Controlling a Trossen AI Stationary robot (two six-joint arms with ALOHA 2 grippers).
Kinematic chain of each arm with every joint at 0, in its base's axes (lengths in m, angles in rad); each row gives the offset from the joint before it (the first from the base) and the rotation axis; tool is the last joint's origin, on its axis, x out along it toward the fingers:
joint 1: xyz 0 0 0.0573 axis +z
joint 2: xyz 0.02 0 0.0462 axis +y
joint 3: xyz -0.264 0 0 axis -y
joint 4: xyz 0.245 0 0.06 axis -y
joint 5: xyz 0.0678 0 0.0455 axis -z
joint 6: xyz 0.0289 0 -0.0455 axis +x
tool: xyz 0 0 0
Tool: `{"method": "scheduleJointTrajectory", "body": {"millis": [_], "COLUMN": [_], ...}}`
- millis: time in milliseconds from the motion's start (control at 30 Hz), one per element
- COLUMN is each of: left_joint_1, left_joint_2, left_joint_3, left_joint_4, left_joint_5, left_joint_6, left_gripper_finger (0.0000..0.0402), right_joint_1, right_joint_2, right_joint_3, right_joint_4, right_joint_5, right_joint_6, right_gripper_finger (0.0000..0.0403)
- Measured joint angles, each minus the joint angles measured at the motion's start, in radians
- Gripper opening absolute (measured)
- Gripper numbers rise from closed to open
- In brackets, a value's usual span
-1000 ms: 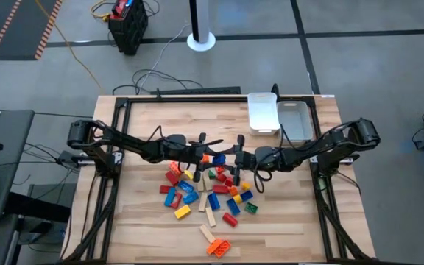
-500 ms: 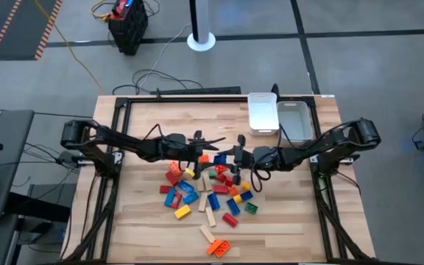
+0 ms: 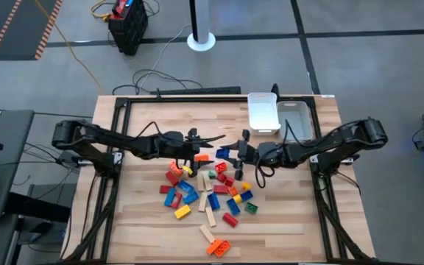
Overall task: Sort blocks by size
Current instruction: Put the large blue game piece into the white bin
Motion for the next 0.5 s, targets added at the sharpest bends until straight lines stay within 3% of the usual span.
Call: {"method": "scheduleJointTrajectory", "body": {"millis": [500], "left_joint_1": [-0.005], "left_joint_2": [0.103], "left_joint_3": [0.096], "left_joint_4": [0.07], "left_joint_5": [-0.002], "left_joint_6": [0.041], "left_gripper_finger": [0.0273], "right_joint_1": [-0.025], "right_joint_2": [0.018], "right_joint_3": [0.0], "right_joint_4": [0.054], "right_joint_5": [-0.06], "right_joint_6": [-0.008], "right_gripper_finger": [0.017]}}
